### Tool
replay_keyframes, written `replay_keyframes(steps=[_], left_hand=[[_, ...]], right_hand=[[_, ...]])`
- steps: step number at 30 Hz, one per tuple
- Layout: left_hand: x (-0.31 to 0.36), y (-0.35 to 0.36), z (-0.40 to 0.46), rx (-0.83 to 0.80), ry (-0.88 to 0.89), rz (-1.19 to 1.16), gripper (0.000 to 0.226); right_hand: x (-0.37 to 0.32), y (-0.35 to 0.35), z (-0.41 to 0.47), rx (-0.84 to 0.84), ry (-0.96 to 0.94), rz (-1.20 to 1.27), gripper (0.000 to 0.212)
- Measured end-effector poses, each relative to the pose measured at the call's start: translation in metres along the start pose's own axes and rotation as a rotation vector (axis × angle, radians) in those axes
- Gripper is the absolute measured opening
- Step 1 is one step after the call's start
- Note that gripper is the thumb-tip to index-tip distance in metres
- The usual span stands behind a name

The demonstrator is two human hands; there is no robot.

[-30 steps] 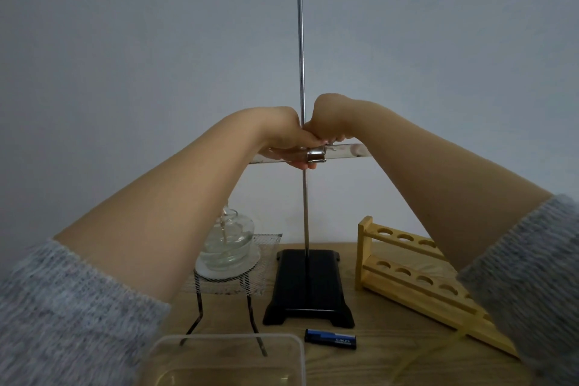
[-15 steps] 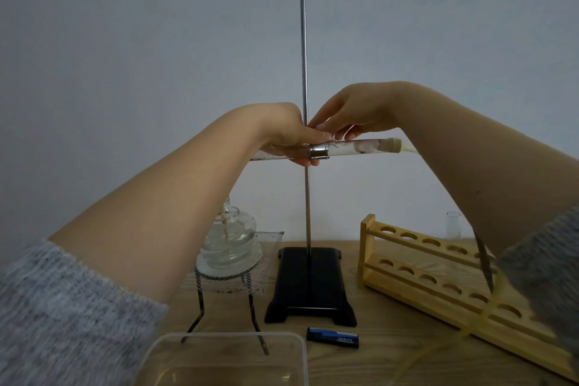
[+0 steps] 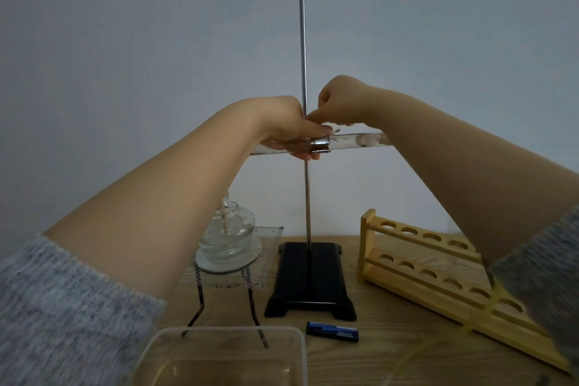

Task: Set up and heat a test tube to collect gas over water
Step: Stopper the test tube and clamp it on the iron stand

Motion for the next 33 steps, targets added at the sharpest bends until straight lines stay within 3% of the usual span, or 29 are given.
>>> replay_keyframes(steps=[3, 9, 16, 19, 25, 33], left_hand=[[0.001, 0.001, 0.0, 0.005, -0.008, 0.025, 0.039], [-0.003, -0.001, 0.002, 0.001, -0.008, 0.017, 0.042], [-0.002, 0.0, 0.001, -0.006, -0.001, 0.007, 0.044], [-0.002, 0.0, 0.0, 0.0, 0.002, -0.013, 0.042], [-0.002, -0.001, -0.001, 0.002, 0.01, -0.013, 0.041], [0.001, 0.001, -0.002, -0.001, 0.011, -0.026, 0.042]], right_hand=[[0.008, -0.009, -0.003, -0.087, -0.007, 0.14, 0.016], [0.019, -0.011, -0.007, -0.337, -0.031, 0.21, 0.019], [0.019, 0.0, 0.002, -0.129, -0.062, 0.137, 0.005], [0.014, 0.004, 0.006, -0.035, -0.076, 0.086, 0.023], [0.004, 0.005, 0.005, 0.038, -0.047, -0.095, 0.034], [0.005, -0.004, 0.0, -0.055, -0.009, -0.047, 0.029]])
Point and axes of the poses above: each hand's wrist, its own z-axis towards the middle knuckle, its own y-axis out of the palm, x = y × z, the point moved 2 cm from there along z, towards the middle knuckle, and after that the axes turned 11 degrees about y, right-handed, at the moved point
